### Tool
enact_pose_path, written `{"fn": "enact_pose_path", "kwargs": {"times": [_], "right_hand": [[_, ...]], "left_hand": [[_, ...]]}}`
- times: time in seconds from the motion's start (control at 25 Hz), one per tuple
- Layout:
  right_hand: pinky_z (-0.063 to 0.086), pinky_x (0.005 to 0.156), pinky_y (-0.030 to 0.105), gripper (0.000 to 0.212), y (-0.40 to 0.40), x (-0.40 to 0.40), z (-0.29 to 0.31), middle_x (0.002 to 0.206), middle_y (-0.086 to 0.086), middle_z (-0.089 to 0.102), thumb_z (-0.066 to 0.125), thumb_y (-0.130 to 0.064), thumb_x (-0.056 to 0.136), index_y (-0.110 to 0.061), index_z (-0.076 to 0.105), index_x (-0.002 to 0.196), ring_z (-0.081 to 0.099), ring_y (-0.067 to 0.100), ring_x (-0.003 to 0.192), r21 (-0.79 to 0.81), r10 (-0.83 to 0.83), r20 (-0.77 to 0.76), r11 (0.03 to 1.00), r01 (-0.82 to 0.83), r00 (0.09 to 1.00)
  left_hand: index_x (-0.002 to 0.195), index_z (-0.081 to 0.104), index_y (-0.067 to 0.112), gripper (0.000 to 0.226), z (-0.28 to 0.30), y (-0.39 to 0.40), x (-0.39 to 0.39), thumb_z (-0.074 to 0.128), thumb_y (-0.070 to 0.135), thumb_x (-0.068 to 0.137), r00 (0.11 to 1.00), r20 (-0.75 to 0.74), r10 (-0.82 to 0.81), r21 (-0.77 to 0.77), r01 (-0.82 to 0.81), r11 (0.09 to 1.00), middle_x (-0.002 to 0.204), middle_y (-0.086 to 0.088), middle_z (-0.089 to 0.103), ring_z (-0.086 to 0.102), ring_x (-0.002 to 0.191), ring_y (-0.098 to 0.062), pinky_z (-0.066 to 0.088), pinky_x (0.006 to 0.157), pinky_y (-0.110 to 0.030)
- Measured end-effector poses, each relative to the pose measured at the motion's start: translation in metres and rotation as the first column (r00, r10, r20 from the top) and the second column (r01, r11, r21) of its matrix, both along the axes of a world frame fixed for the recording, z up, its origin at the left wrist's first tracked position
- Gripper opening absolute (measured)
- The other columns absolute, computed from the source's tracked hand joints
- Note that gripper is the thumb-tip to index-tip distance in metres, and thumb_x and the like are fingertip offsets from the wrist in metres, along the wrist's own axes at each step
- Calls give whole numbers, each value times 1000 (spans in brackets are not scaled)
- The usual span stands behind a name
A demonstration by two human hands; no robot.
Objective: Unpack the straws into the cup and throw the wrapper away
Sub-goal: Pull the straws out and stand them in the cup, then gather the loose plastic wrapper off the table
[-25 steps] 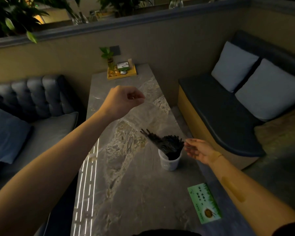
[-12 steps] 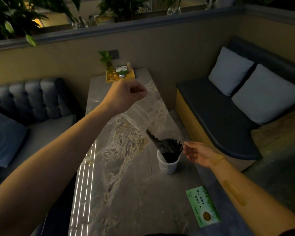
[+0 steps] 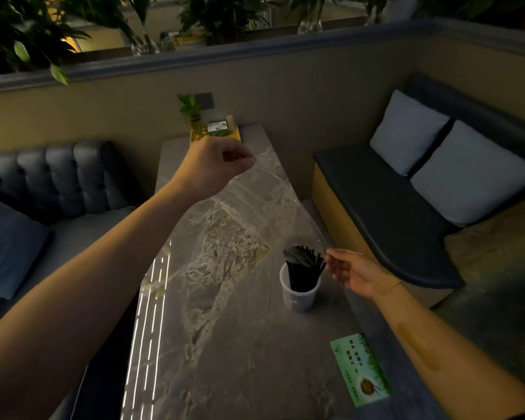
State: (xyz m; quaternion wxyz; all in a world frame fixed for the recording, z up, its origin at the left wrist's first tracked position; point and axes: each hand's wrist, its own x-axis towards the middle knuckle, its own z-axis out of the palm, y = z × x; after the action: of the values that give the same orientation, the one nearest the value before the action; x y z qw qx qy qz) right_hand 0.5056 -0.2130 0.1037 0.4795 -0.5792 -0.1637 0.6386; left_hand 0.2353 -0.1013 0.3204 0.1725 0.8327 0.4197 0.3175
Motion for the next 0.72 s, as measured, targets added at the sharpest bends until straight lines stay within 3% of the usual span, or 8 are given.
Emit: {"fn": "enact_pose_path", "kwargs": {"times": [0.12,0.2,0.32,0.48,0.6,0.72], "right_hand": [[50,52,22,5,-1,-5,8,65,-4,72,63,-16,89,-17,66,86,66,9,58,51,-32,34,998,30,999],[48,58,25,4,0,-8,15,67,-4,72,63,-16,89,-18,65,86,65,10,61,101,-66,51,993,61,997],[47,69,30,3,7,-16,30,88,0,69,62,-18,90,-18,65,91,62,15,80,161,-91,66,984,80,994],[40,93,39,9,19,-40,51,118,-1,66,55,-23,93,-23,64,94,57,12,107,274,-63,121,961,27,991],[39,98,37,15,28,-65,62,114,-5,72,51,-24,96,-25,63,88,60,10,113,353,11,157,933,-66,988],[48,90,36,8,40,-95,63,100,0,75,55,-25,94,-22,62,93,68,14,99,366,84,153,921,-135,985]], "left_hand": [[92,76,18,10,0,4,-9,72,24,85,999,34,11,11,-11,1000,81,4,70,55,64,12,41,65,-4],[90,76,20,9,-2,8,-21,72,25,84,996,77,38,2,-38,999,79,3,70,55,63,8,45,67,-14],[88,75,24,6,-9,14,-48,72,27,84,984,136,119,-54,-112,992,72,5,68,52,57,3,45,66,-26],[88,73,18,5,-30,9,-96,72,23,85,919,294,262,-219,-202,954,68,-1,63,51,55,-1,44,60,-26],[88,74,16,7,-53,-4,-135,71,22,86,827,406,390,-352,-252,901,80,-7,68,56,65,-8,47,60,-22],[78,72,21,11,-85,-23,-172,69,16,87,698,480,532,-488,-292,823,68,3,69,59,55,-1,50,53,-14]]}}
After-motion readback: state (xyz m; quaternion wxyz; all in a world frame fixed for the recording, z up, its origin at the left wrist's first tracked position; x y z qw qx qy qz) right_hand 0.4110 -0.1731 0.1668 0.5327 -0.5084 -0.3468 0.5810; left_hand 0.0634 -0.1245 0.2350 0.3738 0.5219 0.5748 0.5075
